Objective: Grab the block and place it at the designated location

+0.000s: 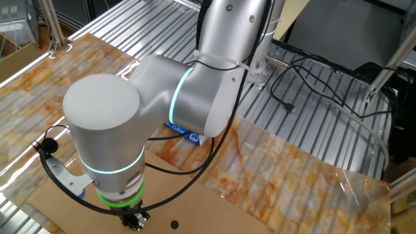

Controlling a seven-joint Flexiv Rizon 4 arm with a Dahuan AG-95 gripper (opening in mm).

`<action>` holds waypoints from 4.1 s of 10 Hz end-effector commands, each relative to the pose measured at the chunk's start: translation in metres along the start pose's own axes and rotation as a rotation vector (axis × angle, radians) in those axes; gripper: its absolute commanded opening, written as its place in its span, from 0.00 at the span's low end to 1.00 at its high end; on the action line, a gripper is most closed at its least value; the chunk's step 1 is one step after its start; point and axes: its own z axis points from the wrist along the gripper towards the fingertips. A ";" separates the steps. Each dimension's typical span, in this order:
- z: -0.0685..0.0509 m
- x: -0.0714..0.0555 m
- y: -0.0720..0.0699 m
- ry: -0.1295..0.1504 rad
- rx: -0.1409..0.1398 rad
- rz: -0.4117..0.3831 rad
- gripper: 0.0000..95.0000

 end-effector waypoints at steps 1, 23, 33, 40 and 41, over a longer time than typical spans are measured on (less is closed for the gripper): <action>0.000 0.000 0.001 0.001 0.001 0.003 0.00; -0.017 0.015 0.015 0.017 0.015 -0.007 0.00; -0.017 0.015 0.015 0.008 -0.013 -0.240 0.00; -0.017 0.015 0.015 0.001 -0.009 -0.251 0.20; -0.017 0.015 0.015 0.001 -0.006 -0.259 0.20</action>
